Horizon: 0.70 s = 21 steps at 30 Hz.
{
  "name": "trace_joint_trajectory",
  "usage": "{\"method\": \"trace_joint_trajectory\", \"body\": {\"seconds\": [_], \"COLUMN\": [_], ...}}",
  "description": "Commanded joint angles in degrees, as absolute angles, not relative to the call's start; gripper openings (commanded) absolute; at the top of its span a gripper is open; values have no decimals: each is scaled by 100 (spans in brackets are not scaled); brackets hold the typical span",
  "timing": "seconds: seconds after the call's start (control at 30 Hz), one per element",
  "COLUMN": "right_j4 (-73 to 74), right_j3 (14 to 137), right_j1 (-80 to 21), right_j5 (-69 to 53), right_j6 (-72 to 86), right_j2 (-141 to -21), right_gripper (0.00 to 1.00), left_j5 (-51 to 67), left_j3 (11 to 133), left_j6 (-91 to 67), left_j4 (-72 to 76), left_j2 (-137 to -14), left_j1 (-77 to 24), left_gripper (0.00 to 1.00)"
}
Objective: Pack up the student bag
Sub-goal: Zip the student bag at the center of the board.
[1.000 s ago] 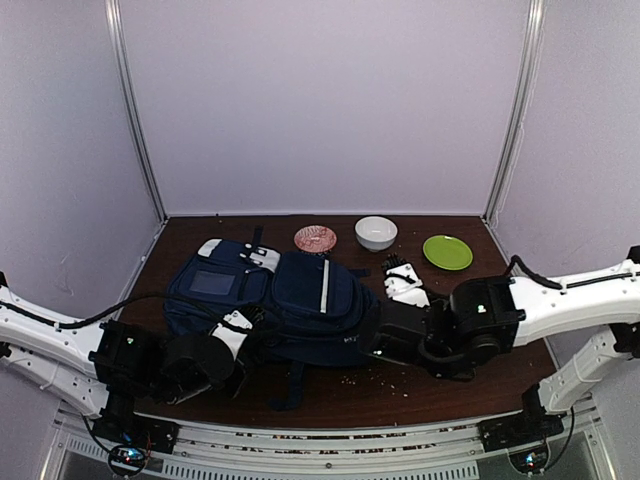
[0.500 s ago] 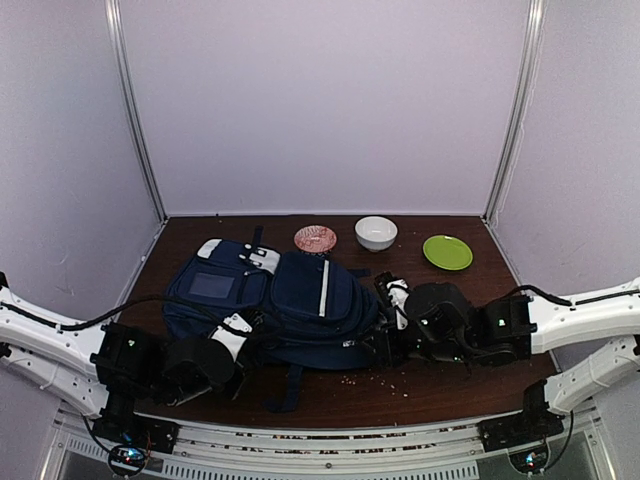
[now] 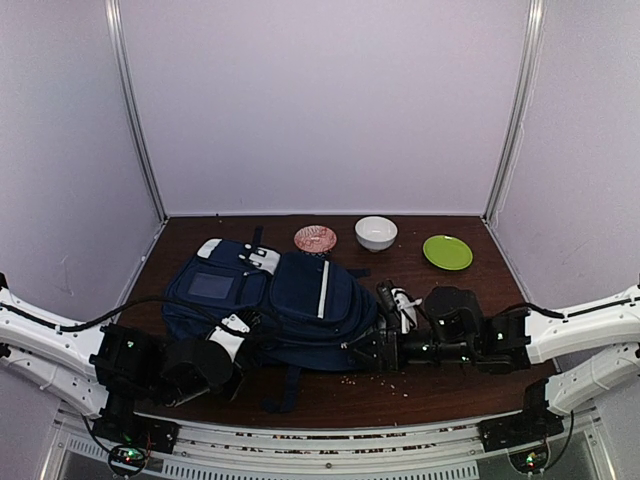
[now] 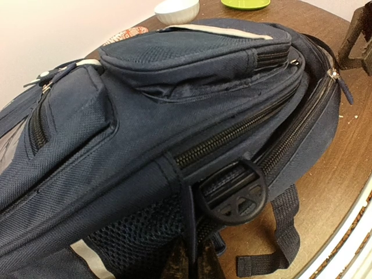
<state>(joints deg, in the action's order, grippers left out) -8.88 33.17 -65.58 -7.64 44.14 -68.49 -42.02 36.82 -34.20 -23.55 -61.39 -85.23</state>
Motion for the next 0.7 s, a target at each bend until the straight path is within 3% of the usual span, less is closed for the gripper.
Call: {"method": "trace_joint_trajectory", "body": {"seconds": [0.0, 0.4, 0.67], "right_j4": [-1095, -1354, -2055], "right_j3": [3219, 3331, 3028], "right_j1": [-6498, -6500, -6511], "right_j5": [-592, -1079, -1482], "right_j6": [4474, 4752, 5245], "right_j2": [-6742, -7297, -7461], "right_gripper": [50, 41, 45], "left_j5": [-4658, -4675, -4656], "left_j3": [3714, 3810, 3781], "left_j6": [-3539, -3549, -3556], "left_j4": [-2240, -2314, -2288], "left_j2": [-6064, -6064, -6045], "left_j1": [-8490, -8490, -8490], "left_gripper": [0, 0, 0]}}
